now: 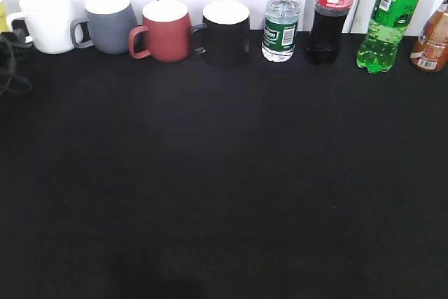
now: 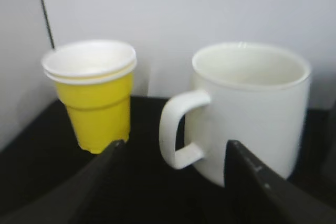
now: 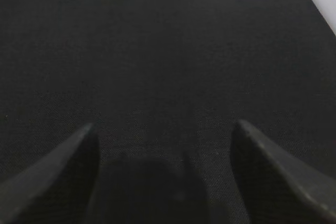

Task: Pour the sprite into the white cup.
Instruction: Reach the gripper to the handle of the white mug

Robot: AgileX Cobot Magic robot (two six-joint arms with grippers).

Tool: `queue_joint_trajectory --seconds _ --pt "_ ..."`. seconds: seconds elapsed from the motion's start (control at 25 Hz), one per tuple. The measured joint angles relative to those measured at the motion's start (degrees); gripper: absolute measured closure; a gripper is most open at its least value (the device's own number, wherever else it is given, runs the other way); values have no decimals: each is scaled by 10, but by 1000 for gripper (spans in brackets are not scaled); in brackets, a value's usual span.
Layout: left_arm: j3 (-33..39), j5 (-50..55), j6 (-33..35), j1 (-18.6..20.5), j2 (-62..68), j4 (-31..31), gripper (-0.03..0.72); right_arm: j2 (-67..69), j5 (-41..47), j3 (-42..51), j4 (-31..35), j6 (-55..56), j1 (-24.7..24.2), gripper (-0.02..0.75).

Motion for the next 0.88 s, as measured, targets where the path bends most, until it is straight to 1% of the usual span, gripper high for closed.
queue_joint_trajectory --seconds 0.04,0.12,0.2,0.28,0.36,0.56,0.68,0.76,0.88 --pt "-26 8 0 1 16 0 276 0 0 0 0 0 0 153" --pt "-74 25 0 3 45 -7 288 0 0 0 0 0 0 153" --pt "-103 26 0 6 69 -12 311 0 0 0 0 0 0 153" --pt "-131 17 0 7 90 -13 361 0 0 0 0 1 0 152" --pt "-156 16 0 7 105 -13 378 0 0 0 0 1 0 152" --pt "-176 16 -4 7 112 -12 379 0 0 0 0 0 0 153" --pt "-191 18 -29 7 119 -9 397 0 0 0 0 0 0 153" --pt "-196 21 -43 7 125 2 440 0 0 0 0 0 0 152" --pt "-197 9 -47 7 132 18 544 0 0 0 0 0 0 152"
